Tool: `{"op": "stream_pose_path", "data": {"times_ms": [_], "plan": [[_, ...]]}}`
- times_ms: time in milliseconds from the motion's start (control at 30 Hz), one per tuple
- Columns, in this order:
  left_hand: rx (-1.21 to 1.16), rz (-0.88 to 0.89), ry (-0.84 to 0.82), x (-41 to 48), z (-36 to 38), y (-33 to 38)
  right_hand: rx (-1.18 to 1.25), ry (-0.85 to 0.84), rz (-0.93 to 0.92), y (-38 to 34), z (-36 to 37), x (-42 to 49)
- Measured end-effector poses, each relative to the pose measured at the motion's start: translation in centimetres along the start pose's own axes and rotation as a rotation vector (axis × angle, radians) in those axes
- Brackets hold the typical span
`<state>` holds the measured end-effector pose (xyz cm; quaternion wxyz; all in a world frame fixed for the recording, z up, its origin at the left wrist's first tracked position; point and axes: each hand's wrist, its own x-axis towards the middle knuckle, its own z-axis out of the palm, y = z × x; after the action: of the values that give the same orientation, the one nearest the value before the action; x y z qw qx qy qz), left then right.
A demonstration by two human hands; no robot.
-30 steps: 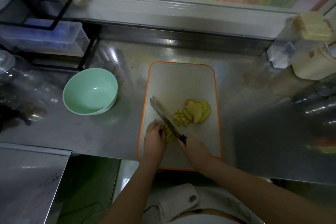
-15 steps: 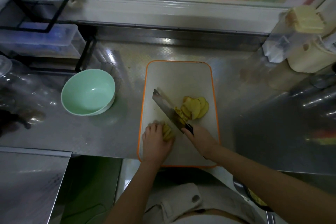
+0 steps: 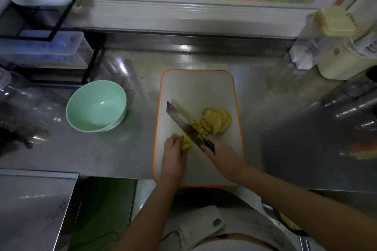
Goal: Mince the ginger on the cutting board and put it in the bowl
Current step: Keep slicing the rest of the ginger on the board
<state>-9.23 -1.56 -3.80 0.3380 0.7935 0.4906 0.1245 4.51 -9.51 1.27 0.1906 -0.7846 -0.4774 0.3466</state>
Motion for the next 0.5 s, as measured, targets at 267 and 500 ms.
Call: {"op": "stream_pose_path", "data": {"times_ms": [267,500], "plan": [[-0.010,0.030,0.045,-0.36,-0.11,0.02,0.046,-0.067,0.071,-0.52,0.47,-0.71],[0.015,0.007,0.056,-0.21,-0.14,-0.40,-0.038,-0.093,0.091,-0.86,0.62,-0.38]]}}
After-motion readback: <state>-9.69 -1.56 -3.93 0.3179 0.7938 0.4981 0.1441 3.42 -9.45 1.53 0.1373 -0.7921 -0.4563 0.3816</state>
